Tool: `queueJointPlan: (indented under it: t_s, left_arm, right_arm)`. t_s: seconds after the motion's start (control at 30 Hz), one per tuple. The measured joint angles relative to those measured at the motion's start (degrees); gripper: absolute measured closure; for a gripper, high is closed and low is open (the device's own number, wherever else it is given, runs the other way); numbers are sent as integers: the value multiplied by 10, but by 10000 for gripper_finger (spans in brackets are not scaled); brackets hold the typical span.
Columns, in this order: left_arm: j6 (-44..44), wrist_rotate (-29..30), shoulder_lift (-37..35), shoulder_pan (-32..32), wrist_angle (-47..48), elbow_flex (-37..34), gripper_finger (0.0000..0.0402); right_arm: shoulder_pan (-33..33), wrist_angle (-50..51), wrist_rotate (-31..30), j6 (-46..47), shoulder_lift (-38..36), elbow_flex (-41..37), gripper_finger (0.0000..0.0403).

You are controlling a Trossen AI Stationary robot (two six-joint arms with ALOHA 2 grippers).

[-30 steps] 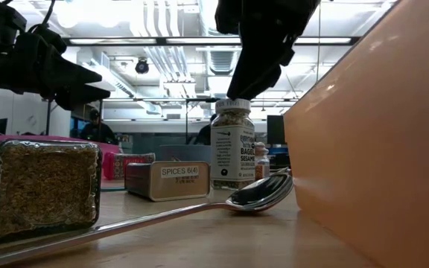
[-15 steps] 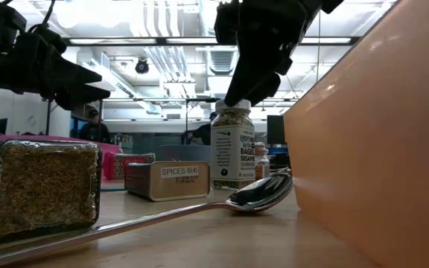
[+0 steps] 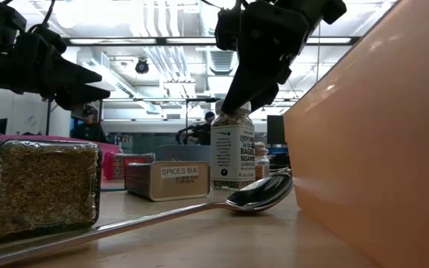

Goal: Pick & Place Food Item
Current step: Put the white seasoning bottle into the green bin

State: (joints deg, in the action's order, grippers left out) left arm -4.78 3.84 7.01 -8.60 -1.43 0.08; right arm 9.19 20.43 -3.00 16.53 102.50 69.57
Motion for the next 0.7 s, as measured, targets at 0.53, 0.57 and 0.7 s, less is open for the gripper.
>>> queueJointPlan:
  t_s: [0.53, 0.57, 0.7]
  left_arm:
    - [0, 0, 0, 0, 0, 0, 30]
    - [0, 0, 0, 0, 0, 0, 30]
    - [0, 0, 0, 0, 0, 0, 30]
  right_arm:
    - [-1, -2, -3, -5, -1, -6, 188]
    - [-1, -2, -3, -5, -1, -6, 183]
    - [-1, -2, -2, -5, -1, -7, 182]
